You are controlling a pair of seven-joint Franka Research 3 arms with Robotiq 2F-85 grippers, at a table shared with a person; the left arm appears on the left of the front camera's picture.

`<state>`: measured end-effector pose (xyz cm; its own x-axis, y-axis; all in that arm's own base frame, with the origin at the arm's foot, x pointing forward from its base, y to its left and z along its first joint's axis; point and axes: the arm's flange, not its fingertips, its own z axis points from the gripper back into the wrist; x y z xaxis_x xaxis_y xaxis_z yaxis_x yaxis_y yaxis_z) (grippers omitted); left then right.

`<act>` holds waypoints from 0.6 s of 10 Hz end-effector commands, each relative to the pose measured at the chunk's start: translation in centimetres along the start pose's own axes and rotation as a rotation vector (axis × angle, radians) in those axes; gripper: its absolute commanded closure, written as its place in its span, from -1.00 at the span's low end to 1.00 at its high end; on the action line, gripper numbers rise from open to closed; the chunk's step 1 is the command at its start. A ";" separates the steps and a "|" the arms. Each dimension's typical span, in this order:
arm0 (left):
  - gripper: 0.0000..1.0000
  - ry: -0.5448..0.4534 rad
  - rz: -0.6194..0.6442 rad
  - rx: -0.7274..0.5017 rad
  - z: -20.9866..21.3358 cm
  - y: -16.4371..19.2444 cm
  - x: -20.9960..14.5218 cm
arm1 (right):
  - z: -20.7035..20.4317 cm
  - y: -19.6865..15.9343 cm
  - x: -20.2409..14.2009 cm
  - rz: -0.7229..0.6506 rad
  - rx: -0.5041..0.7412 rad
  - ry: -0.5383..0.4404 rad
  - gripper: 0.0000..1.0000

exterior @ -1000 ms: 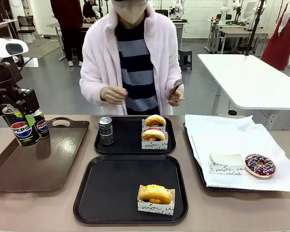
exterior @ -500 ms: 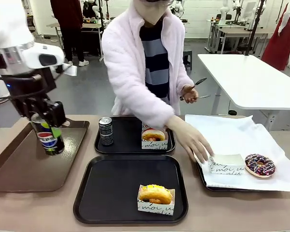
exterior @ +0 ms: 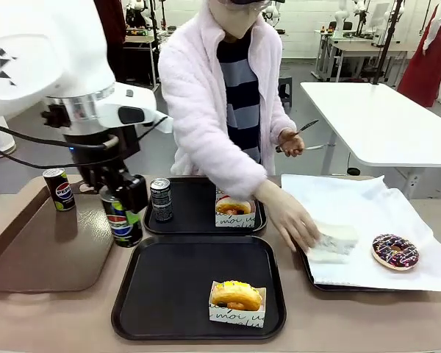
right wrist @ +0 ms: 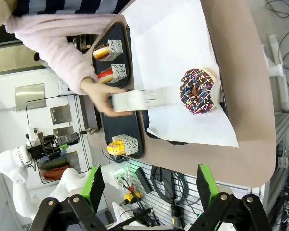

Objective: Set up donuts and drinks on trays.
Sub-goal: Pick up one Pepsi coke from the Handle tray and place it on the Flat Tray without a Pepsi coke.

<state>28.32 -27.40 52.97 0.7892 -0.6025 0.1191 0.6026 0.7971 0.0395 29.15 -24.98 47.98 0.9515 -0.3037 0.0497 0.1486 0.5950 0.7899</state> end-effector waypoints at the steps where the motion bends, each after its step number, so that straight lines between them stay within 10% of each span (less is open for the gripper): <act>1: -0.18 -0.034 -0.028 -0.010 -0.2 -1.3 1.5 | 0.0 0.1 -0.1 0.001 0.002 0.004 -1.00; 6: -0.18 -0.071 -0.063 -0.012 -1.8 -3.4 3.7 | 0.0 0.1 -0.1 0.001 0.002 0.004 -1.00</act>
<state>29.23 -31.53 51.15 0.7429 -0.6522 0.1507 0.6553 0.7546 0.0351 29.15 -24.98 47.98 0.9515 -0.3036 0.0498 0.1485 0.5950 0.7898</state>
